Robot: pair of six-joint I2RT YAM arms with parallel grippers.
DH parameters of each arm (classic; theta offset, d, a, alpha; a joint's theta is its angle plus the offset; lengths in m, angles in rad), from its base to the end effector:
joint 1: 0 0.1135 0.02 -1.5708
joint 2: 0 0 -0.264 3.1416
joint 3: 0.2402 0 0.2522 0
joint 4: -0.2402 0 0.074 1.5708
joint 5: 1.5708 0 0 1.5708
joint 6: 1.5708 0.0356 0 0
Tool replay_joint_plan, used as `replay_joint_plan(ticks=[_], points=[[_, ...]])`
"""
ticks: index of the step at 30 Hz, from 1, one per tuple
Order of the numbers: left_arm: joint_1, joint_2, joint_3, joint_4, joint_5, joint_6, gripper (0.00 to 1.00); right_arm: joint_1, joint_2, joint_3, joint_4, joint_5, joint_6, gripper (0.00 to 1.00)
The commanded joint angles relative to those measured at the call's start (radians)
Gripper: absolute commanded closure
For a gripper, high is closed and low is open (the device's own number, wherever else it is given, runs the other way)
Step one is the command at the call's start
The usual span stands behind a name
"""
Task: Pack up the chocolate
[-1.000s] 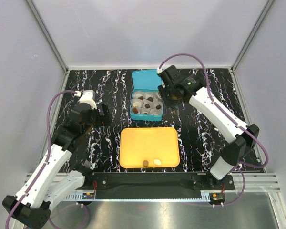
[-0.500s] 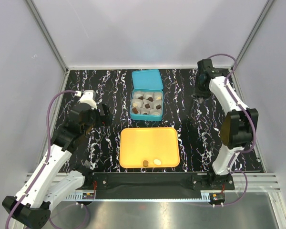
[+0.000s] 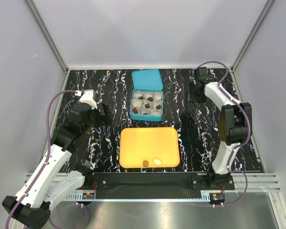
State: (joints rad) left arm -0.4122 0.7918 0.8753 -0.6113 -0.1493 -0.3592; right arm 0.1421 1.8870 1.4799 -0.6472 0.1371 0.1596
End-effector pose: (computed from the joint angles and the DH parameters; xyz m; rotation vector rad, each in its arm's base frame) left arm 0.1560 -0.0624 0.3266 -0.0346 2.1069 -0.3092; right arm 0.4014 0.0525 0.2275 0.0702 2.6097 -0.0736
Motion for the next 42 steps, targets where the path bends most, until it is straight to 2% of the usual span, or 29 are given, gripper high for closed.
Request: replay_joint_plan(ticks=[1,10,16,20,23,26,29,35,38,42], points=[[0.004,-0.005,0.03,0.051,0.024,0.0,0.01,-0.001,0.012,-0.001,0.043,-0.04,-0.072,0.45],[0.004,-0.005,0.027,0.05,0.027,0.002,0.01,-0.016,0.066,-0.017,0.044,-0.057,-0.131,0.31],[0.004,-0.002,0.025,0.05,0.027,0.002,0.01,-0.019,0.067,-0.032,0.04,-0.051,-0.155,0.27],[0.004,0.007,0.027,0.053,0.033,0.0,0.01,-0.019,0.072,0.0,0.006,-0.035,-0.19,0.15],[0.004,0.007,0.025,0.05,0.033,0.0,0.01,-0.021,0.064,0.04,-0.035,-0.01,-0.193,0.11],[0.004,0.006,0.021,0.05,0.025,-0.001,0.01,-0.018,0.049,0.083,-0.084,0.004,-0.181,0.04],[0.004,0.014,0.019,0.05,0.024,-0.004,0.01,-0.019,0.014,0.129,-0.138,0.012,-0.166,0.0],[0.004,0.043,0.033,0.056,0.001,-0.009,0.01,-0.013,-0.133,0.215,-0.276,-0.06,0.012,0.0],[0.004,0.07,0.057,0.059,-0.006,-0.021,0.01,0.01,-0.221,0.156,-0.256,-0.134,0.063,0.0],[0.006,0.167,0.171,0.068,-0.006,-0.032,0.01,0.017,-0.42,0.025,-0.119,-0.267,0.139,0.0]])
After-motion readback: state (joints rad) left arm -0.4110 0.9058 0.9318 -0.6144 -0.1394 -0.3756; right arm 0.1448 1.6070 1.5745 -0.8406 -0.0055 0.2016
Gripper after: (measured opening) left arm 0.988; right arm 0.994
